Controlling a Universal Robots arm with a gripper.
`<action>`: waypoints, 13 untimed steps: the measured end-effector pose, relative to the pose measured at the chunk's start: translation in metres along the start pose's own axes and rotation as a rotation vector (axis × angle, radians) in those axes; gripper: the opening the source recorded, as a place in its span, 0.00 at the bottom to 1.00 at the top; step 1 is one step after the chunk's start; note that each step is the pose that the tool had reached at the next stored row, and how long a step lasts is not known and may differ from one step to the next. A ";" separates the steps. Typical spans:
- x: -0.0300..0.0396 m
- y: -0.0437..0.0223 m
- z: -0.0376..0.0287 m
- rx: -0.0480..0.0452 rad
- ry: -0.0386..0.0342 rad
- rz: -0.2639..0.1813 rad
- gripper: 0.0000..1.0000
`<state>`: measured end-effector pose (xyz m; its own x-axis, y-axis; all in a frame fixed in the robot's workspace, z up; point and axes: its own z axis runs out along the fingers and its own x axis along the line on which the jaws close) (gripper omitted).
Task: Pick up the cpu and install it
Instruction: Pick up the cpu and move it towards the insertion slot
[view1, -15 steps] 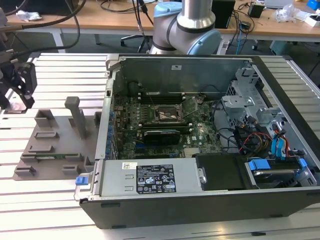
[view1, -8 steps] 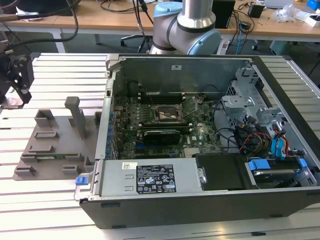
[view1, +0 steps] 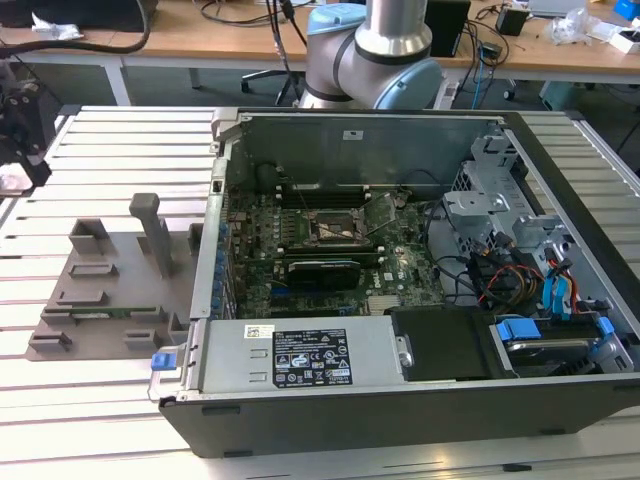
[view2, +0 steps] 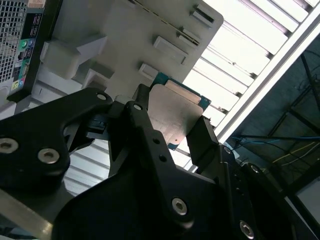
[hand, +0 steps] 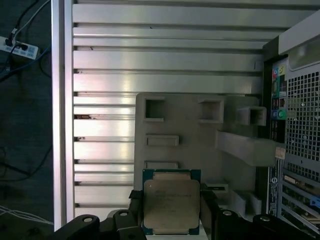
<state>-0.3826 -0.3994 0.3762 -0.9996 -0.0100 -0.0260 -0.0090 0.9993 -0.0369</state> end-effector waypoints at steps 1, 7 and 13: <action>-0.0001 -0.0001 -0.0019 0.0000 0.0001 0.000 0.55; -0.0004 -0.0004 -0.0131 0.0000 0.0000 0.000 0.55; -0.0008 -0.0011 -0.0296 0.0000 0.0000 0.000 0.55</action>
<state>-0.3826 -0.3994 0.4058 -0.9996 -0.0100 -0.0260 -0.0091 0.9993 -0.0369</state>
